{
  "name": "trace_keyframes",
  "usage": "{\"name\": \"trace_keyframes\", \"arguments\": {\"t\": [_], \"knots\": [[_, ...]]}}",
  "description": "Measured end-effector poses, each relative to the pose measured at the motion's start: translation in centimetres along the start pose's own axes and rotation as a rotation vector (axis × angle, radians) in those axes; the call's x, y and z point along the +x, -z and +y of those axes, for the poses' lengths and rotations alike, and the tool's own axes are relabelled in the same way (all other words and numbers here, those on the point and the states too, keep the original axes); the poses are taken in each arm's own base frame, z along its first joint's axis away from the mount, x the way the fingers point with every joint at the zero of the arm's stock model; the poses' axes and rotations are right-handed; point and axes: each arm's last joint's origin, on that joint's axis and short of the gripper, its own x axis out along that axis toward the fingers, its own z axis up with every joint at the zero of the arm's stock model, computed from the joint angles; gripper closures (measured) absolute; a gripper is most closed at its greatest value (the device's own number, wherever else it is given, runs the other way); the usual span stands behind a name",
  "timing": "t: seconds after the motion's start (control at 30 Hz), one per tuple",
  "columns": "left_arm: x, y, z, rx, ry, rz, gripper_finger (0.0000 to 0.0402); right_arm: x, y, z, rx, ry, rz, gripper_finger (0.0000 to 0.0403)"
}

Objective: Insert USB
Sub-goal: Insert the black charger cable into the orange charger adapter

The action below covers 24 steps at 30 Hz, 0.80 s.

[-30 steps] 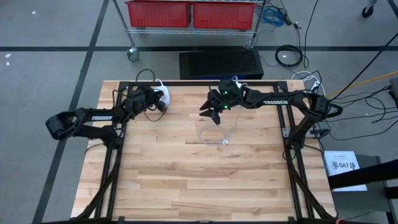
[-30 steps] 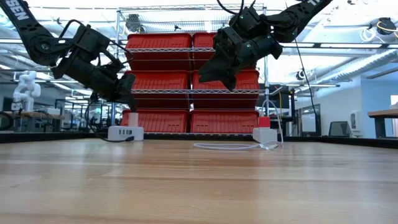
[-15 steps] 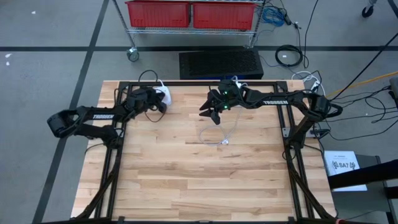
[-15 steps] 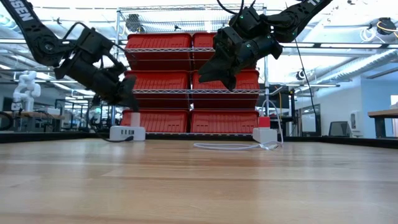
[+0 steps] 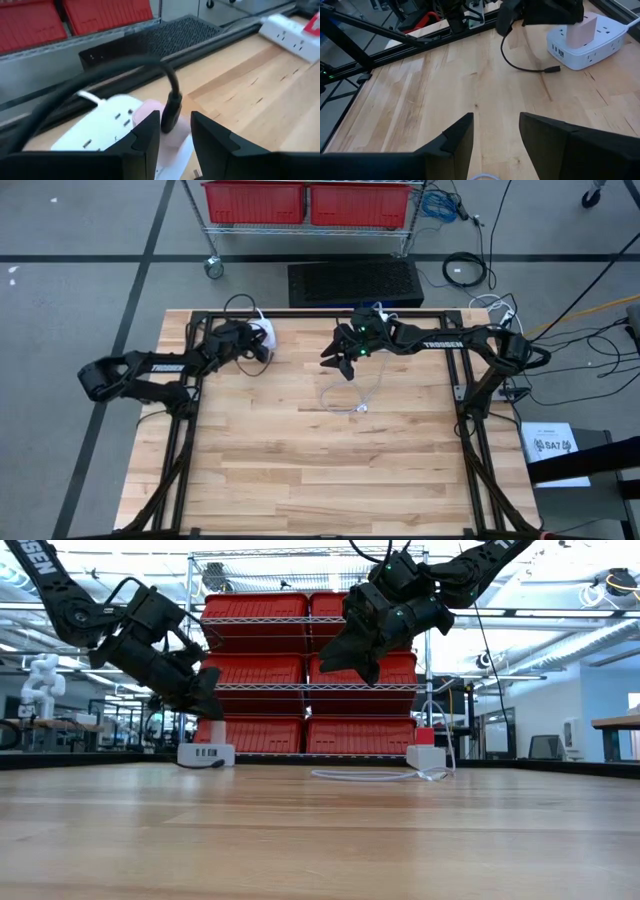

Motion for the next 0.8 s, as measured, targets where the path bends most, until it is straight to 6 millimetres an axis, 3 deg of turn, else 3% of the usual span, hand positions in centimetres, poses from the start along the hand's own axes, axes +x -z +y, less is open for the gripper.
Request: {"name": "trace_keyframes", "arguments": {"t": [0.27,0.53,0.8], "knots": [[-1.3,-1.3,0.0,-0.007,0.007,-0.073,0.0285,0.0,0.0,0.0,-0.004,0.000,0.000,0.0252],[-1.6,-1.1,0.1,0.001,0.002,-0.041,0.0289,0.0,-0.1,0.0,-0.011,-0.001,-0.005,0.0252],[-1.6,-1.2,0.0,0.011,0.016,-0.047,0.0356,0.0,-0.1,0.0,-0.014,-0.001,-0.005,0.0252]]}}
